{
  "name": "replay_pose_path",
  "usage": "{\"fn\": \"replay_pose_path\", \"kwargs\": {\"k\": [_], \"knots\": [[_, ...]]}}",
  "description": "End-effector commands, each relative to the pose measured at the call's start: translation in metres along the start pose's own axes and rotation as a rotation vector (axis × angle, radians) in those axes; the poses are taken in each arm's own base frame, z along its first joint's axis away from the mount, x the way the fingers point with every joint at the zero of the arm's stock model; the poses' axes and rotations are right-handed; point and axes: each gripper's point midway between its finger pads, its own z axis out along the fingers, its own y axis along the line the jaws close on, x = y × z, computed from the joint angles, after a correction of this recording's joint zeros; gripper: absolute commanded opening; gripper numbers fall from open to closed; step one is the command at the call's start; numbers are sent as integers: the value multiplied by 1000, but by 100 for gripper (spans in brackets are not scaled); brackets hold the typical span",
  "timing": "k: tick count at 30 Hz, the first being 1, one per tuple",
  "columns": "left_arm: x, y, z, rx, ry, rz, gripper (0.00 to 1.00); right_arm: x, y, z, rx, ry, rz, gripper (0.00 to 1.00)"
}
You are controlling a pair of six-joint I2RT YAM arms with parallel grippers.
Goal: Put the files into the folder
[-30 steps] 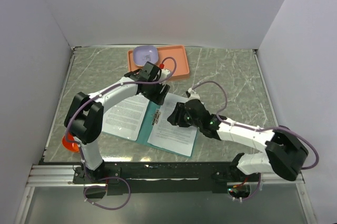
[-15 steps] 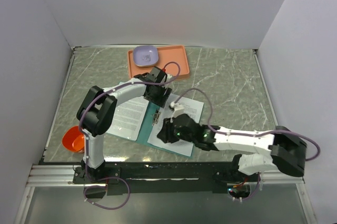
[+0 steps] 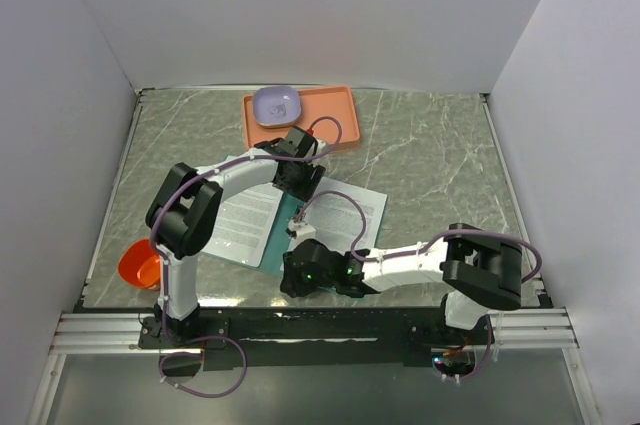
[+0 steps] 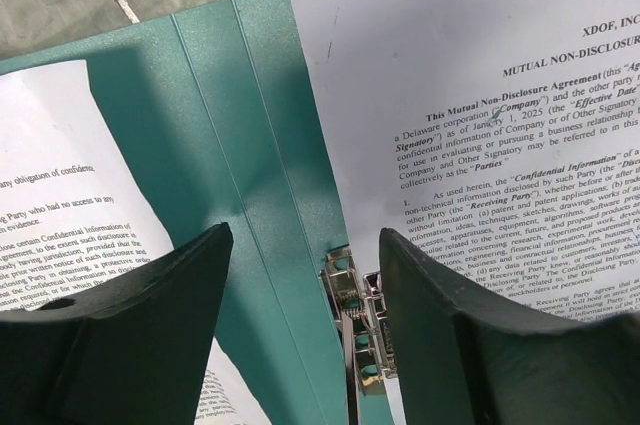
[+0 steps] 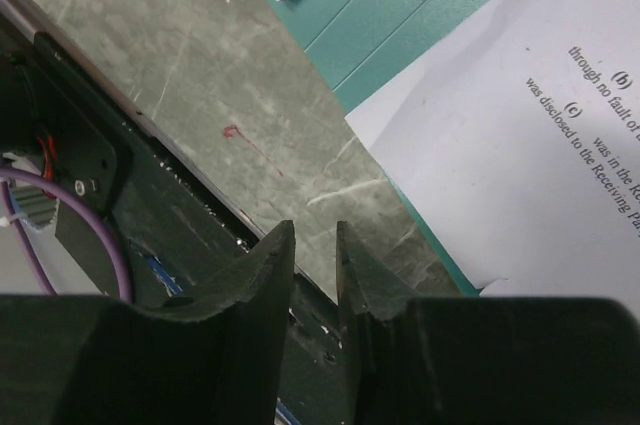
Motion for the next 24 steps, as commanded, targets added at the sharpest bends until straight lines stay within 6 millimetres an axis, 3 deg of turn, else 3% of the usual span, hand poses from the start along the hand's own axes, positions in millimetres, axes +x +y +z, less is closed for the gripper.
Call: {"fn": "replay_pose_path", "kwargs": {"k": [1, 14, 24], "knots": [[-15, -2, -7, -9, -55, -18, 66, -11, 5, -2, 9, -43, 43, 30], [-14, 0, -3, -19, -50, -12, 65, 34, -63, -17, 368, 10, 95, 24], [-11, 2, -6, -21, -44, -1, 65, 35, -113, -50, 582, -80, 259, 23]]}}
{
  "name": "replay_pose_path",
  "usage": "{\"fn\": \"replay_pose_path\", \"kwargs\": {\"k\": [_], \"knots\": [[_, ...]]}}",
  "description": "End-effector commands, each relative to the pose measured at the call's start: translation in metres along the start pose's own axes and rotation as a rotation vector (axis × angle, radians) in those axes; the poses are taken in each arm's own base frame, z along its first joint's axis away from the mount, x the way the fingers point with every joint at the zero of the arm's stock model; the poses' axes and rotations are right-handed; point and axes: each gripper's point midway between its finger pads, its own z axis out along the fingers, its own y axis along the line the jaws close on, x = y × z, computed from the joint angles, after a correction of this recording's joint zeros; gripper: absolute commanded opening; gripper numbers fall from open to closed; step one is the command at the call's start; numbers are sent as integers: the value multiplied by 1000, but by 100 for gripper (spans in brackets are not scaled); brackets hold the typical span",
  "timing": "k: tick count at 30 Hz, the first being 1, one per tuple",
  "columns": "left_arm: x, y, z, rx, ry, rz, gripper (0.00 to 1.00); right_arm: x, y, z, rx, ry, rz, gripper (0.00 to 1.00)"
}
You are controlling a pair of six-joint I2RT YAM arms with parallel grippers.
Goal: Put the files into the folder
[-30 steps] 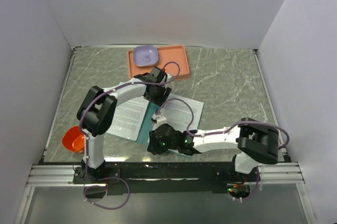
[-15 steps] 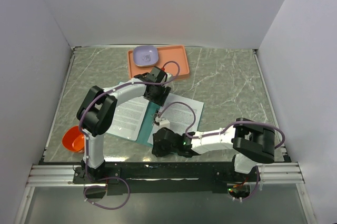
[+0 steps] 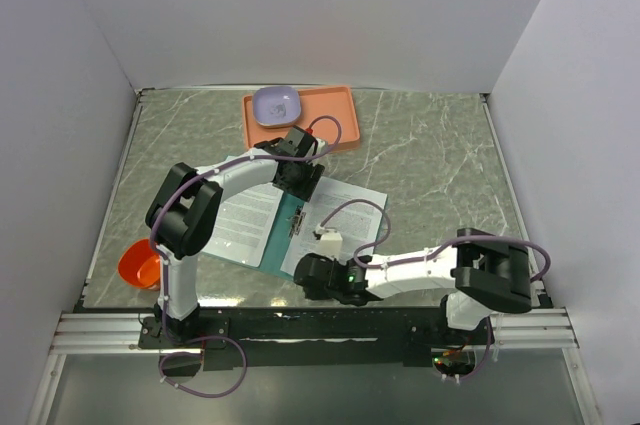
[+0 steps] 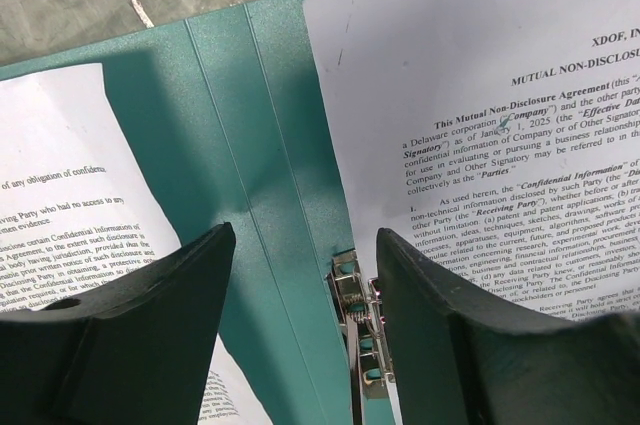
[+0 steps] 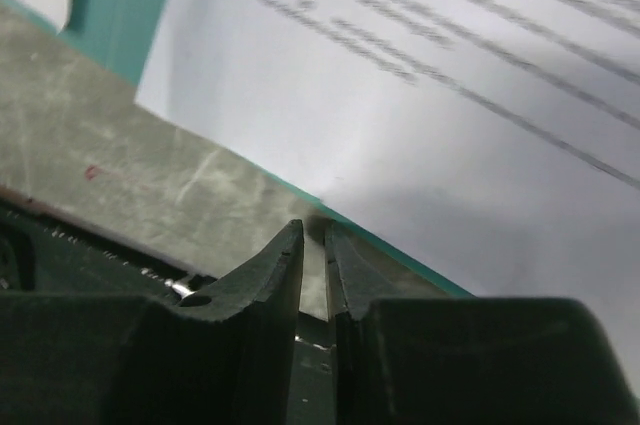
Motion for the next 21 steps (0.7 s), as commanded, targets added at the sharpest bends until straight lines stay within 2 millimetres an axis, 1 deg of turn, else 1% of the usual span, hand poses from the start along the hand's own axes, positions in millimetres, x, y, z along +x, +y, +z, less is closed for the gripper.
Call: {"fn": "replay_pose_path", "kwargs": {"k": [1, 3, 8, 10, 12, 15, 16, 17, 21], "knots": [[-8, -1, -6, -2, -33, 9, 65, 0, -74, -8, 242, -40, 37, 23], [-7, -1, -7, -3, -28, 9, 65, -2, -87, -11, 272, -50, 62, 23], [-8, -3, -9, 6, -27, 10, 64, -9, -104, -15, 311, -73, 89, 23], [-7, -4, -9, 10, -22, 10, 64, -12, -110, -16, 319, -81, 103, 23], [-8, -5, -10, 15, -25, 11, 64, -15, -110, -18, 317, -89, 111, 23], [-6, -6, -11, 25, -19, 10, 64, -20, -118, -19, 342, -95, 130, 22], [-6, -7, -12, 29, -18, 10, 64, -20, -124, -19, 349, -94, 130, 22], [-4, -7, -12, 31, -14, 8, 64, -23, -123, -19, 335, -100, 153, 22], [-3, -8, -15, 34, -14, -1, 65, -27, -131, -22, 338, -106, 169, 22]]}}
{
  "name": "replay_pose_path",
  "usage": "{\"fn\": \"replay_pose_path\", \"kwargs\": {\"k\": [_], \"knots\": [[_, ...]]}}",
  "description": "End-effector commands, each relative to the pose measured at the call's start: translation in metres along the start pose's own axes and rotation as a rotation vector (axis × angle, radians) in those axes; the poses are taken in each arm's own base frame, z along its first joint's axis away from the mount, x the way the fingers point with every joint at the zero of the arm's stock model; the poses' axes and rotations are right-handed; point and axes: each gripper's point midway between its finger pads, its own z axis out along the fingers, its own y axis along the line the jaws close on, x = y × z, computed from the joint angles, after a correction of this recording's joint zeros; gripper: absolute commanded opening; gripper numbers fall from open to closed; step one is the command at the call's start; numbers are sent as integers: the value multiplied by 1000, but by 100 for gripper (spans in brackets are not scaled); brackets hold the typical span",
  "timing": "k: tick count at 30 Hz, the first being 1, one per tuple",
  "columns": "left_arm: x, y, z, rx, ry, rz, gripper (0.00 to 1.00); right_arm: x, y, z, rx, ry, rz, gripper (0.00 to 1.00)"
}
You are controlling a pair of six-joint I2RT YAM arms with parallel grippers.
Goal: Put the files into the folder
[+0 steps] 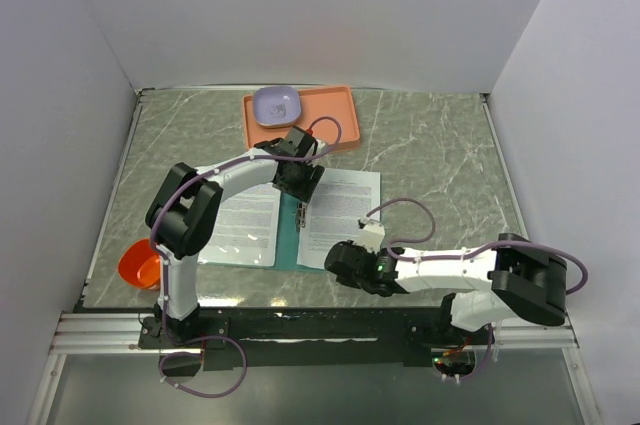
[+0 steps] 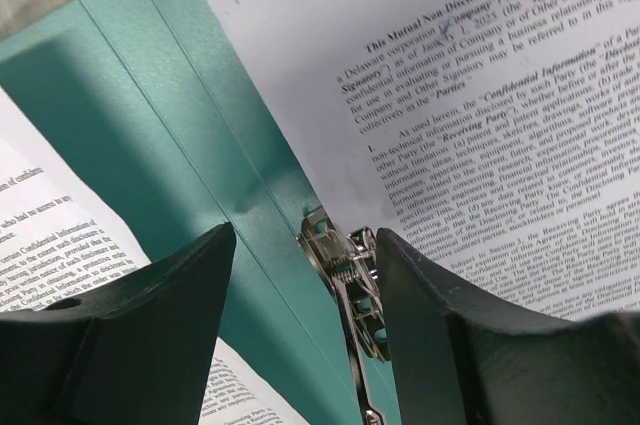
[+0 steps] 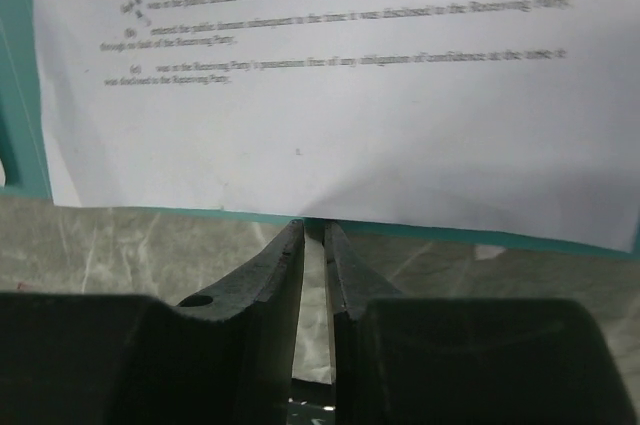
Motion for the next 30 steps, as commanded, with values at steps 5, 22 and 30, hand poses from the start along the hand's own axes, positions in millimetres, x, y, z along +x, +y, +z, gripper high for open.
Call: {"fn": "replay_pose_path", "kwargs": {"k": [5, 22, 30], "knots": [[-17, -12, -30, 46, -63, -32, 69, -9, -48, 1, 142, -28, -55, 22], [-44, -24, -36, 33, -130, -56, 96, -28, -59, -5, 106, -39, -15, 22], [-58, 4, -9, -69, -118, -99, 96, -31, -5, -19, -112, -69, -65, 22]]}}
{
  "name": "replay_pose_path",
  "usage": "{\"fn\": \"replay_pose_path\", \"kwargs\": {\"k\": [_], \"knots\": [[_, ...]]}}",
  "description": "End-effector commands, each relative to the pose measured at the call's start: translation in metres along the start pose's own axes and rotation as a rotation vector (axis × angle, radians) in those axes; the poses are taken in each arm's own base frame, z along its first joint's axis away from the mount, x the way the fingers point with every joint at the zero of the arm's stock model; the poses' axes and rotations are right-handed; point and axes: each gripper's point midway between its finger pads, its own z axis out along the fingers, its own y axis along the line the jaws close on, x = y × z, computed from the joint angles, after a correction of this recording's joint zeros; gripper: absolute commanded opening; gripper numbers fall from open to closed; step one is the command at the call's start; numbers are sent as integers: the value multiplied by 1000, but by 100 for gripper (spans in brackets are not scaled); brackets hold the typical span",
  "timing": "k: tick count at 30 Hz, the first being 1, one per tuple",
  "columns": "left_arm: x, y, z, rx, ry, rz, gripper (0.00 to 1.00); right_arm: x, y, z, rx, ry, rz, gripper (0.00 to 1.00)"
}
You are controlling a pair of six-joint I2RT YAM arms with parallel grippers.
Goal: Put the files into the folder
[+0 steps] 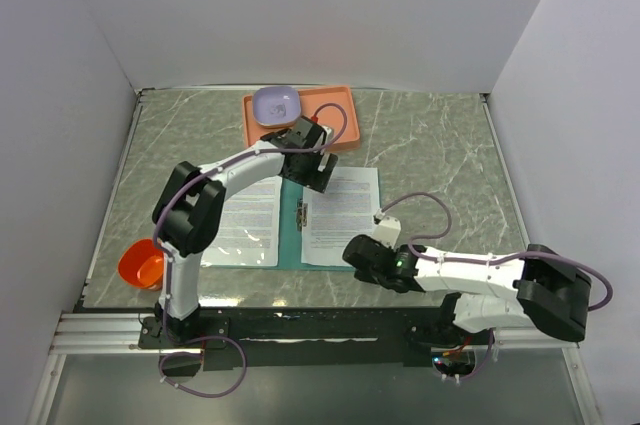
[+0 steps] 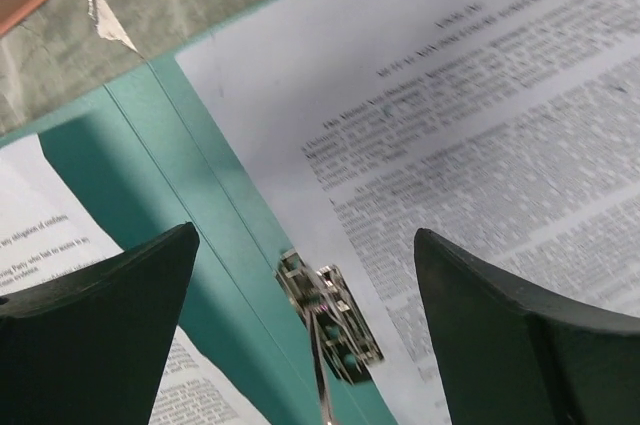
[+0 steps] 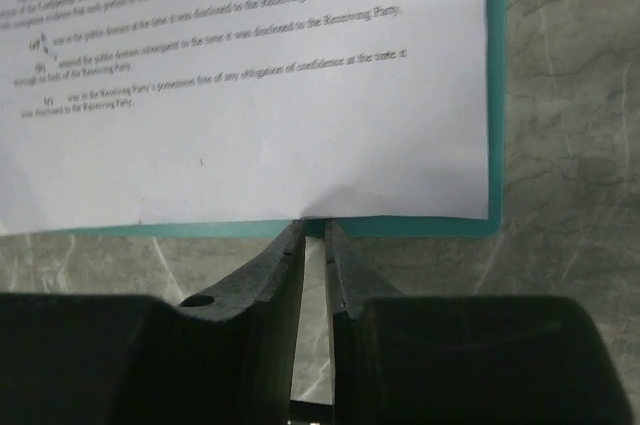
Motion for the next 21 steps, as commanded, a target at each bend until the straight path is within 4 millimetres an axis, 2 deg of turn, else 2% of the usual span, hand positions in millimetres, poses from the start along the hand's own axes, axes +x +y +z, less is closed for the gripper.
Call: {"fn": "replay_pose_path", "kwargs": {"k": [1, 2, 3, 5, 6, 10, 11, 14, 15, 16, 17, 18, 20, 21], "knots": [[-18, 13, 8, -51, -33, -42, 96, -9, 49, -20, -223, -67, -85, 21], [-18, 14, 9, -53, -30, -45, 96, -13, 58, -26, -268, -97, -109, 20], [-16, 14, 10, -51, -24, -48, 96, -17, 79, -41, -359, -127, -117, 20], [-13, 15, 14, -57, -16, -49, 96, -25, 93, -54, -427, -154, -148, 18], [-11, 16, 16, -61, -13, -47, 96, -35, 106, -67, -484, -182, -138, 17], [-3, 22, 25, -93, 12, -37, 96, -61, 121, -85, -563, -277, -146, 4], [-2, 23, 26, -100, 14, -34, 96, -65, 122, -82, -579, -293, -138, 0], [4, 27, 31, -125, 27, -35, 96, -86, 132, -73, -660, -315, -99, 0], [7, 28, 32, -132, 33, -35, 96, -84, 132, -62, -667, -291, -108, 0], [9, 29, 34, -140, 38, -36, 96, -82, 137, -60, -697, -263, -123, 0], [10, 29, 35, -144, 39, -34, 96, -96, 143, -60, -724, -287, -115, 0], [11, 29, 35, -144, 40, -36, 96, -93, 144, -49, -700, -274, -161, 0], [13, 30, 37, -147, 42, -36, 96, -103, 154, -47, -707, -289, -189, 0], [12, 30, 38, -149, 43, -35, 96, -102, 155, -37, -694, -278, -209, 0]]}}
